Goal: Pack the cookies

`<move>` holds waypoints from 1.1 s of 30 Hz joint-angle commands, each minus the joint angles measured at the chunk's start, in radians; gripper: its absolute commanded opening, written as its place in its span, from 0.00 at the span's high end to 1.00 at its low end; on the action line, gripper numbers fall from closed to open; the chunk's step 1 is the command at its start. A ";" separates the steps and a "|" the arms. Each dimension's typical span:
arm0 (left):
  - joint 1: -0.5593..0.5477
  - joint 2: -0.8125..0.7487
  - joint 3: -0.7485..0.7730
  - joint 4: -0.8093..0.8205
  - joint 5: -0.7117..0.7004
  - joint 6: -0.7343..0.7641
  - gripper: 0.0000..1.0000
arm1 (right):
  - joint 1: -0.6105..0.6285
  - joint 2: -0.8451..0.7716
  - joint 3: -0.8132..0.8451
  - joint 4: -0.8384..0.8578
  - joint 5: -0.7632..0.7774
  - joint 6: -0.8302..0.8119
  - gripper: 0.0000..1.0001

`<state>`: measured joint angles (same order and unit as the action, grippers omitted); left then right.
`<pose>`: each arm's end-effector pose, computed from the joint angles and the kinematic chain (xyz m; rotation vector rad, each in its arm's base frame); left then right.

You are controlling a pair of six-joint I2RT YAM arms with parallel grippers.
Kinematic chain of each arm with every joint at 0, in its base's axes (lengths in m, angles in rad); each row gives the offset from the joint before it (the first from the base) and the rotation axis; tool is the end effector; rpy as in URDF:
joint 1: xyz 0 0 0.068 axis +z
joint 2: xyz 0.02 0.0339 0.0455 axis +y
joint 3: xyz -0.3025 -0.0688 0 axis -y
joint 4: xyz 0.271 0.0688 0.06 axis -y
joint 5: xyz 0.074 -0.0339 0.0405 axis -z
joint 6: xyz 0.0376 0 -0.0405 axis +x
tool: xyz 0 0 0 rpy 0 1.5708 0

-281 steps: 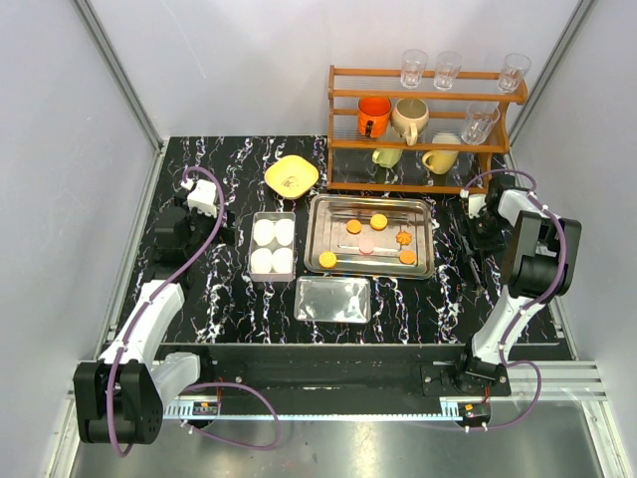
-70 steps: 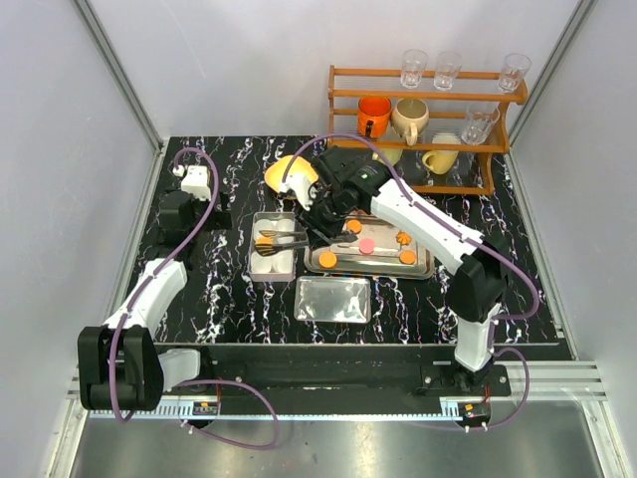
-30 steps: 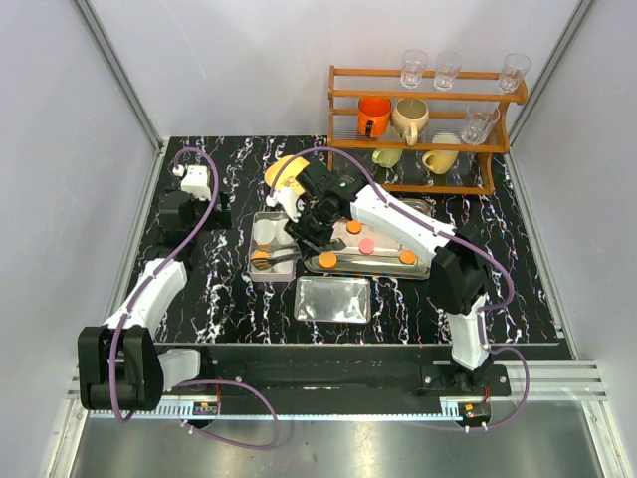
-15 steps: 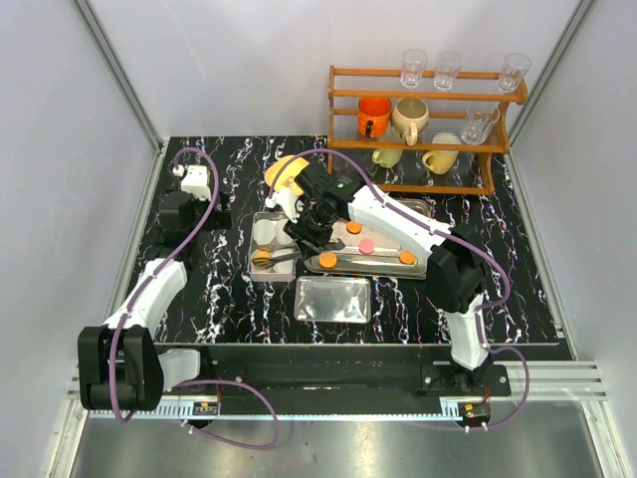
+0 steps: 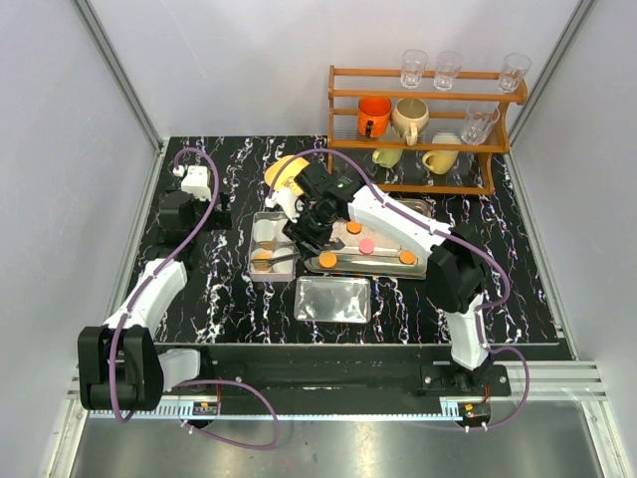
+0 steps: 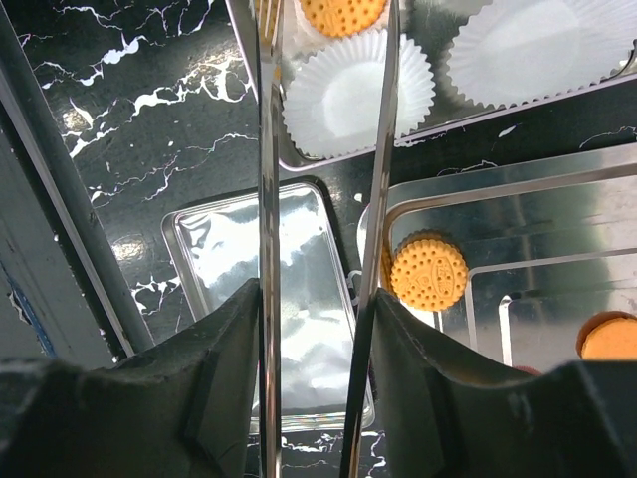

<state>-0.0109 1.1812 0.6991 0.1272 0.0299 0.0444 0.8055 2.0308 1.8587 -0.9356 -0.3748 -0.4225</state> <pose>0.2776 -0.0042 0.2821 0.0733 1.9241 -0.0063 0.3228 0.3559 0.2997 -1.6495 2.1311 0.6220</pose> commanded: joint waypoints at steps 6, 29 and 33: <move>0.006 -0.018 0.000 0.063 0.013 0.008 0.01 | 0.014 -0.014 0.022 0.041 0.014 -0.001 0.47; 0.006 -0.037 0.008 0.048 0.024 0.006 0.01 | 0.012 -0.191 0.001 0.049 0.097 0.057 0.53; 0.006 -0.040 0.007 0.046 0.024 0.008 0.01 | -0.002 -0.224 -0.029 0.052 0.155 0.067 0.52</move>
<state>-0.0109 1.1732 0.6983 0.1234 0.0380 0.0444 0.8059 1.8847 1.8534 -0.9092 -0.2867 -0.3790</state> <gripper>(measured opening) 0.987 0.480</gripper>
